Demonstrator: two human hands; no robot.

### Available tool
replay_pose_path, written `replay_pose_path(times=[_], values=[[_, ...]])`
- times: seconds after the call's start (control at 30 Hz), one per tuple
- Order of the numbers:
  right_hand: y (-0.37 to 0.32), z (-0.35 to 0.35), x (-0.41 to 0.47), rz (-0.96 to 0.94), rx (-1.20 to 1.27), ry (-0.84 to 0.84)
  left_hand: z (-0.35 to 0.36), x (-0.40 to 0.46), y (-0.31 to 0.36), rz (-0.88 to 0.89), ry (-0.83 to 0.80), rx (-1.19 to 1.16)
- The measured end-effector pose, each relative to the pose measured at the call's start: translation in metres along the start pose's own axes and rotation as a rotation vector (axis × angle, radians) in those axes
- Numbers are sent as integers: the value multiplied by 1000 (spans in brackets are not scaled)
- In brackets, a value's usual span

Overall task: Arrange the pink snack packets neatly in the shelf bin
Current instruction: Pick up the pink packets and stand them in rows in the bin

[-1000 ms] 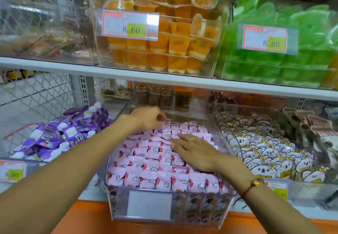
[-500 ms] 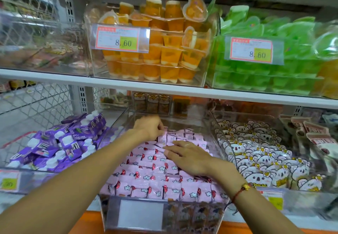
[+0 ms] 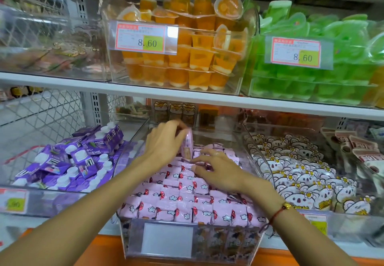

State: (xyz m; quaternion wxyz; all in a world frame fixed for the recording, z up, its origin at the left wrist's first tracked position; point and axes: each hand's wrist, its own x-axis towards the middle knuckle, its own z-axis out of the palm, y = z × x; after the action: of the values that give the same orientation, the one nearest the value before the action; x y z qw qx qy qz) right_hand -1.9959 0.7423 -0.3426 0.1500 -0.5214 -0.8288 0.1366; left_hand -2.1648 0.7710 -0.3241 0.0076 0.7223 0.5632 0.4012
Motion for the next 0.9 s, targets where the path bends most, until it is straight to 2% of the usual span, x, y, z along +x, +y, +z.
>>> replay_pose_path(times=[0.1, 0.17, 0.3, 0.4, 0.53, 0.7, 0.77, 0.83, 0.9], values=[[-10, -12, 4, 19, 197, 194, -13, 6, 2, -59, 129, -160], [-18, -19, 6, 65, 353, 309, -19, 8, 1, -114, 149, -260], [-26, -23, 10, 74, 572, 286, -22, 11, -3, -231, 89, -448], [-26, -23, 14, 75, 681, 312, -25, 12, -7, -262, 102, -531], [-25, -20, 13, 42, 666, 298, -27, 15, -17, -363, 103, -692], [-20, -21, 11, 102, 775, 324, -24, 14, -21, -471, -8, -790], [-18, -22, 12, 198, 847, 325, -23, 13, -22, -422, -126, -667], [-18, -24, 12, 311, 979, 314, -23, 11, -17, -285, -226, -535], [-18, -27, 11, 409, 1120, 286, -22, 10, -13, -186, -294, -571]])
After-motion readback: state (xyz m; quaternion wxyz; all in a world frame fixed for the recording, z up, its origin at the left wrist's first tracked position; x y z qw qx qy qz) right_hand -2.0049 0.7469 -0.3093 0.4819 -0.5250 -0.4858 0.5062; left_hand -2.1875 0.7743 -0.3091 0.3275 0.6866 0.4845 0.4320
